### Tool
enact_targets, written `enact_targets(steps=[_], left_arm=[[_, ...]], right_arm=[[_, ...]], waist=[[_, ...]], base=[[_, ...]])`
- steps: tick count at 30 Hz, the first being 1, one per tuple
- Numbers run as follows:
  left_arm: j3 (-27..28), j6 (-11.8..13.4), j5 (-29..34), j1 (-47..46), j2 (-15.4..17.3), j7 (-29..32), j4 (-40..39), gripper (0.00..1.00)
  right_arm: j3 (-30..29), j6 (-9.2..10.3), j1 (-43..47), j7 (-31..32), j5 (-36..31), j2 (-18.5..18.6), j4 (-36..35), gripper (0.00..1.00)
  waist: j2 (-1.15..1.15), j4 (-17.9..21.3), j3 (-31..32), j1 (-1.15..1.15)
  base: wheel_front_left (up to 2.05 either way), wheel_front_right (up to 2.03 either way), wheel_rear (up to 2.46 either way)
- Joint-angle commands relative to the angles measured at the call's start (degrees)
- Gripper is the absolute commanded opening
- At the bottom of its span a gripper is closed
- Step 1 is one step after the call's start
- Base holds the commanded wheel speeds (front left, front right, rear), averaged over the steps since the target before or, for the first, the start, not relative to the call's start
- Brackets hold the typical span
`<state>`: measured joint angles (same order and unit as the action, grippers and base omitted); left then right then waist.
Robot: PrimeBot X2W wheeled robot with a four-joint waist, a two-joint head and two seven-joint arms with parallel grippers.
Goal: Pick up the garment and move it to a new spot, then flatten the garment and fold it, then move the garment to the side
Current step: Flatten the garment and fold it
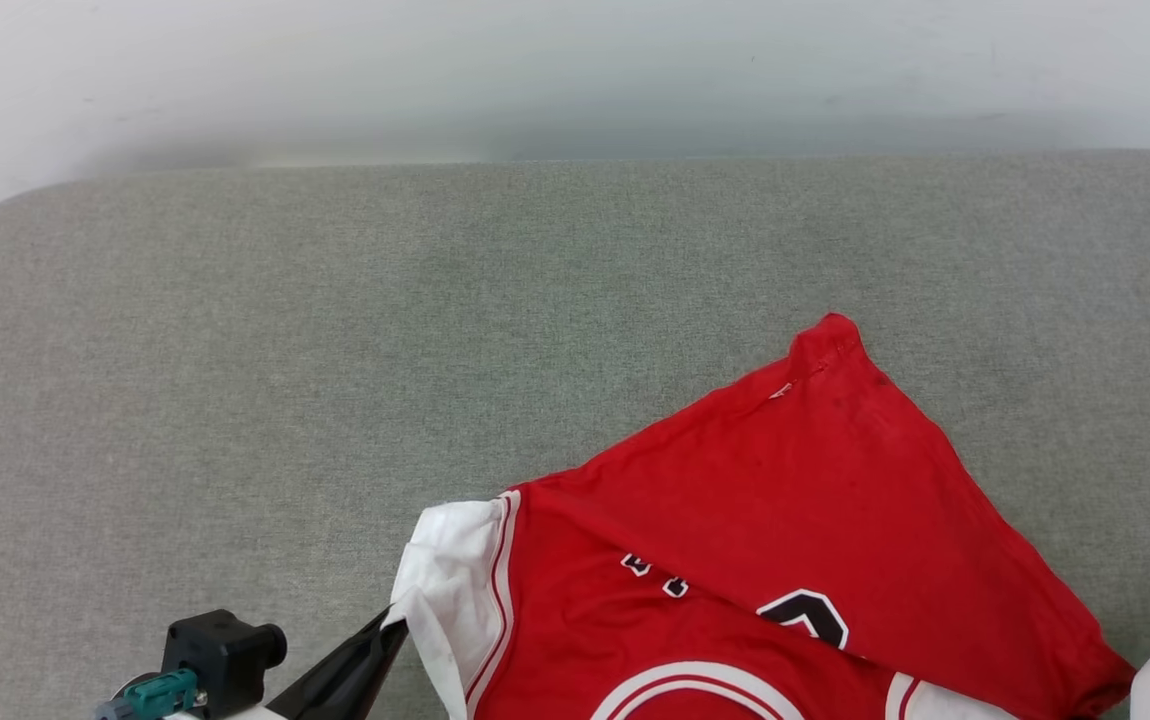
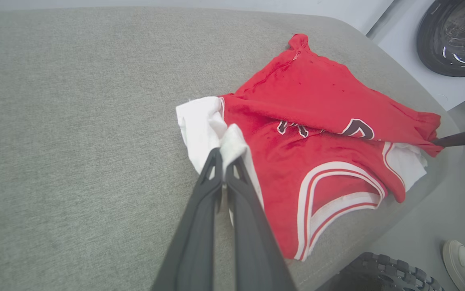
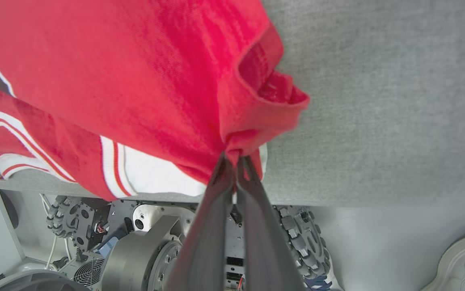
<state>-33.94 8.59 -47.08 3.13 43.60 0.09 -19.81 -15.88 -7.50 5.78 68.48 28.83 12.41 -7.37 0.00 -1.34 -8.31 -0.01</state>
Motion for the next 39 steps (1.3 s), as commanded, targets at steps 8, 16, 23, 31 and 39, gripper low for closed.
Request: enact_targets(steps=[8, 16, 23, 31, 39], left_arm=[[-0.2, 0.5, 1.11, -0.6, 0.63, 0.46, -1.1, 0.0], [-0.74, 0.86, 2.96, -1.91, 1.25, 1.32, -3.85, 0.0], [-1.48, 0.07, 4.5, -4.38, 1.2, 2.17, -5.96, 0.0], [-1.99, -1.8, 5.64, -8.44, -0.1, 2.27, -7.61, 0.0], [-3.38, -3.39, 6.44, -11.06, -2.4, 1.67, -6.88, 0.0]], right_arm=[[3.07, 0.02, -2.34, -2.47, 1.88, 4.51, -2.11, 1.0], [4.59, 0.02, -9.47, 1.87, 4.79, 7.14, -10.33, 1.0], [8.38, 0.02, -20.1, 6.21, 2.39, 7.27, -12.0, 1.0], [10.45, 0.02, -34.83, 9.32, -4.93, 5.87, -1.88, 1.0], [11.13, 0.02, -39.77, 10.49, -9.72, 7.57, 5.68, 1.0]], waist=[[0.0, -0.51, -0.49, 0.01], [0.0, -2.67, -2.24, 0.01], [0.0, -6.31, -6.51, 0.01], [0.0, -12.67, -13.55, 0.01], [0.0, -16.14, -17.69, 0.01]], base=[[0.0, 0.0, 0.0], [0.0, 0.0, 0.0], [0.0, 0.0, 0.0], [0.0, 0.0, 0.0], [0.0, 0.0, 0.0]])
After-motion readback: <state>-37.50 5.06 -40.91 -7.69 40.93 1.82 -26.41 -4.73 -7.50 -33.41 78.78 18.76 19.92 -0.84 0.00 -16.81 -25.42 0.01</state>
